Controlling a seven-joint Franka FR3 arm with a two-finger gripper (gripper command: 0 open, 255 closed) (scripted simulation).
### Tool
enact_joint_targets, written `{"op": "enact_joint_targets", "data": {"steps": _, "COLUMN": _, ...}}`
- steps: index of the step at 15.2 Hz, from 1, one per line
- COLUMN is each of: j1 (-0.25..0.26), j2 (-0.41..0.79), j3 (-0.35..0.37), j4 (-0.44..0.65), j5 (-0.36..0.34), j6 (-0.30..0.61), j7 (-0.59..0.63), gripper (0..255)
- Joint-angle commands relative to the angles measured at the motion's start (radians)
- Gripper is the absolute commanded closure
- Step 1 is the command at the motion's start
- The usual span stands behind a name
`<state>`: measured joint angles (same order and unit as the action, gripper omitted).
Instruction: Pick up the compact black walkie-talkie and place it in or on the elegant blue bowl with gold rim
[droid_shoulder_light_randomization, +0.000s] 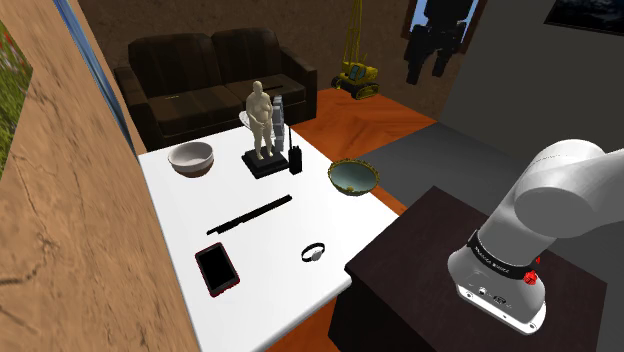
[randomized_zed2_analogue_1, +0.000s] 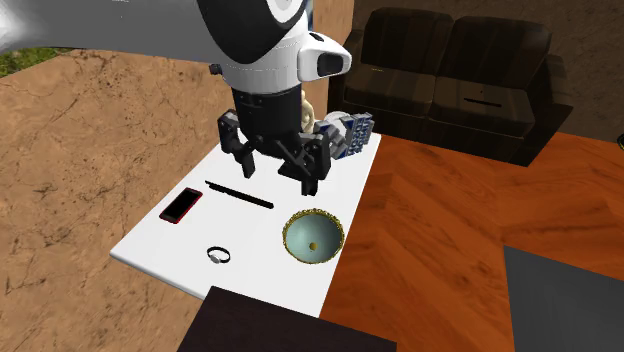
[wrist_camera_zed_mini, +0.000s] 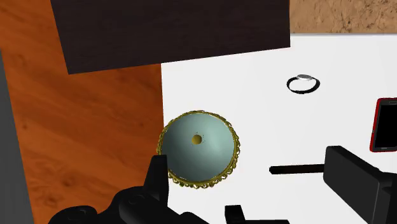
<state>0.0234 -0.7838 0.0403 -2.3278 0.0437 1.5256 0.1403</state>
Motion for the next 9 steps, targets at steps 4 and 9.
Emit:
{"op": "enact_joint_targets", "data": {"steps": 4, "j1": 0.004, "j2": 0.059, "j3": -0.013, "j4": -0.042, "j5": -0.001, "j6": 0.113, "j7": -0.033, "gripper": 0}}
{"op": "enact_joint_targets", "data": {"steps": 9, "j1": 0.012, "j2": 0.185, "j3": -0.034, "j4": -0.08, "j5": 0.004, "j6": 0.298, "j7": -0.09, "gripper": 0}}
